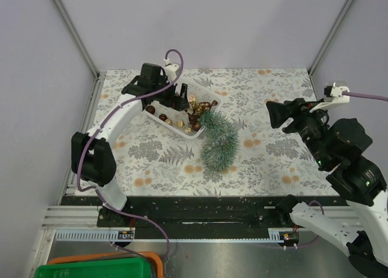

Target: Decorate the small christmas tree

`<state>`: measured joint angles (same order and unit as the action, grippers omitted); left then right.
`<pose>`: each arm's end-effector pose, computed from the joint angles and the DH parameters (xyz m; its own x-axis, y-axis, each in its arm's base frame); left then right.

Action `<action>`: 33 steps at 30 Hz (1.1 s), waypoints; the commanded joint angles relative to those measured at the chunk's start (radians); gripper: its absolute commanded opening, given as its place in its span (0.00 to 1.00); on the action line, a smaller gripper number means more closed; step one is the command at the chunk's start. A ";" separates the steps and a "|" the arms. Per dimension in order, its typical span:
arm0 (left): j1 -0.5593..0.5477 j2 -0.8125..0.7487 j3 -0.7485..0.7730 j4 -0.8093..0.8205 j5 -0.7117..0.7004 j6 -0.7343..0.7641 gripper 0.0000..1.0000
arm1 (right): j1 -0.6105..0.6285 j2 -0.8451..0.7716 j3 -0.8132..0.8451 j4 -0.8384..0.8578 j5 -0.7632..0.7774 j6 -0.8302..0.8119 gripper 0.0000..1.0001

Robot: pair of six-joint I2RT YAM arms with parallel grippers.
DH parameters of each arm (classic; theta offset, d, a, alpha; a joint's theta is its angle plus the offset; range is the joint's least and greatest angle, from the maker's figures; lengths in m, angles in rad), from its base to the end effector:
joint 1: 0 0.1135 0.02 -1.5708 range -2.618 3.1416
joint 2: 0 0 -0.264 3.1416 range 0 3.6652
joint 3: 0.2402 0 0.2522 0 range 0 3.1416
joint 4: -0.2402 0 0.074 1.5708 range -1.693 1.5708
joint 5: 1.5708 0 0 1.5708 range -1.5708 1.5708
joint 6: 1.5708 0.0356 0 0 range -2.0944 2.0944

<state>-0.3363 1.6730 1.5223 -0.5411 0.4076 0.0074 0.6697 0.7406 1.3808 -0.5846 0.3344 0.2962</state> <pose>0.3543 -0.1388 0.3306 -0.5978 0.2162 -0.7720 0.5956 0.7643 -0.2472 0.0803 0.0487 0.4921 -0.0545 0.3085 -0.9496 -0.3278 0.8928 0.3089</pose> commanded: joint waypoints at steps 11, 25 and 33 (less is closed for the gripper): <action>-0.090 0.260 0.032 0.254 -0.122 -0.052 0.91 | 0.005 0.055 -0.100 -0.037 0.149 0.027 0.70; -0.121 0.300 -0.065 0.339 -0.167 -0.030 0.47 | 0.004 0.074 -0.137 -0.003 0.134 0.044 0.67; -0.124 0.208 -0.108 0.346 -0.122 -0.020 0.11 | 0.005 0.056 -0.166 0.005 0.133 0.063 0.63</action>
<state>-0.4538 1.9873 1.4250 -0.2504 0.2611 -0.0227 0.6697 0.8116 1.2217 -0.6239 0.4538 0.3382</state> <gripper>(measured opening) 0.159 0.644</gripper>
